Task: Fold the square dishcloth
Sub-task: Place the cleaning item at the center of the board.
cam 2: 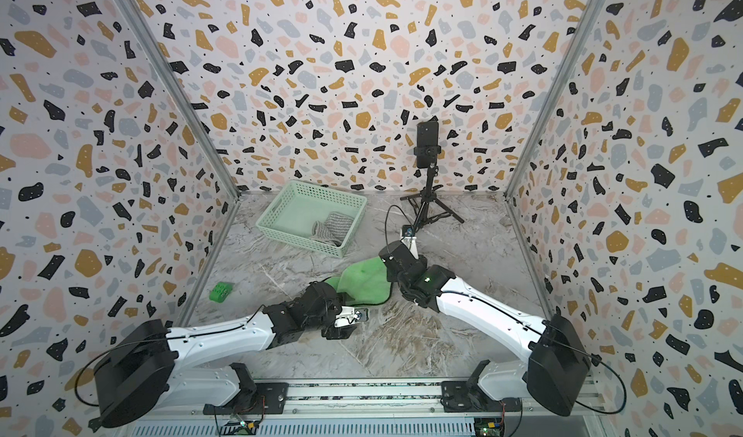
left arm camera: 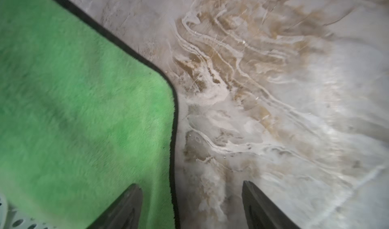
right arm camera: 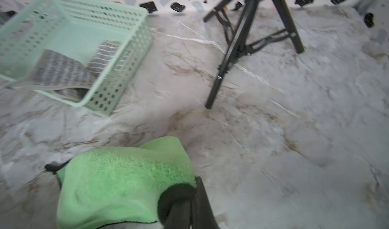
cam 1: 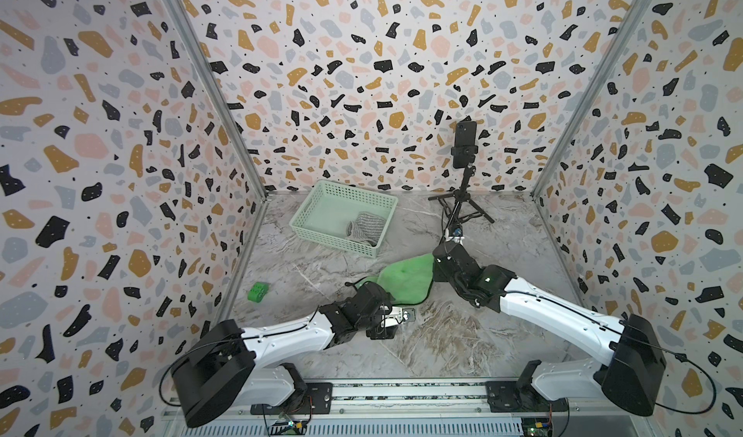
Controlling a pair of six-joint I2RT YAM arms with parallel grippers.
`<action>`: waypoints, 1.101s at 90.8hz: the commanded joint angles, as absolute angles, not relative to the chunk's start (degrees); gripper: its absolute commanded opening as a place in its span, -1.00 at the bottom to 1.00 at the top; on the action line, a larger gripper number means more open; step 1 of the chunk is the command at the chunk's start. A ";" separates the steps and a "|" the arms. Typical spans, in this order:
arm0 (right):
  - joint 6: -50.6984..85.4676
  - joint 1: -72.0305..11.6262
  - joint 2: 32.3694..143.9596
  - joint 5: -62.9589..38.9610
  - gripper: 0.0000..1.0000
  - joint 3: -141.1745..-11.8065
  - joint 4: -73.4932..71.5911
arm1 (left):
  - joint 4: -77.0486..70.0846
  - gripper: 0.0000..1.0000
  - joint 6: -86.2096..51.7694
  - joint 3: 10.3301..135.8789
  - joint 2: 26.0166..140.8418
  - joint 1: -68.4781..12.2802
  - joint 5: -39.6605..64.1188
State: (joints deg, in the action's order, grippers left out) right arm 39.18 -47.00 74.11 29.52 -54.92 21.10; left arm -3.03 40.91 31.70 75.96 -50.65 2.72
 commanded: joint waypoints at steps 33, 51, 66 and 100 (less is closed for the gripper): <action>39.76 -43.51 68.09 22.65 -1.00 -49.90 19.27 | -2.28 -0.39 49.27 38.98 87.00 -50.80 -5.49; 38.00 -43.50 65.35 22.07 -1.00 -50.41 20.00 | 0.13 -1.00 50.24 37.72 84.48 -50.43 -3.73; 37.33 -43.50 62.82 21.83 -1.00 -50.19 21.82 | 2.86 -0.11 49.57 39.13 84.89 -49.89 -2.77; 37.50 -43.50 63.22 19.41 -1.00 -47.71 21.92 | 7.51 0.12 50.72 47.93 95.44 -48.37 -1.88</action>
State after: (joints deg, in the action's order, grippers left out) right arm 38.17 -43.72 63.92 19.99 -47.59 20.56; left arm 5.34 49.04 47.09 94.37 -48.97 -3.03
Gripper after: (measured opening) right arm 0.045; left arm 0.624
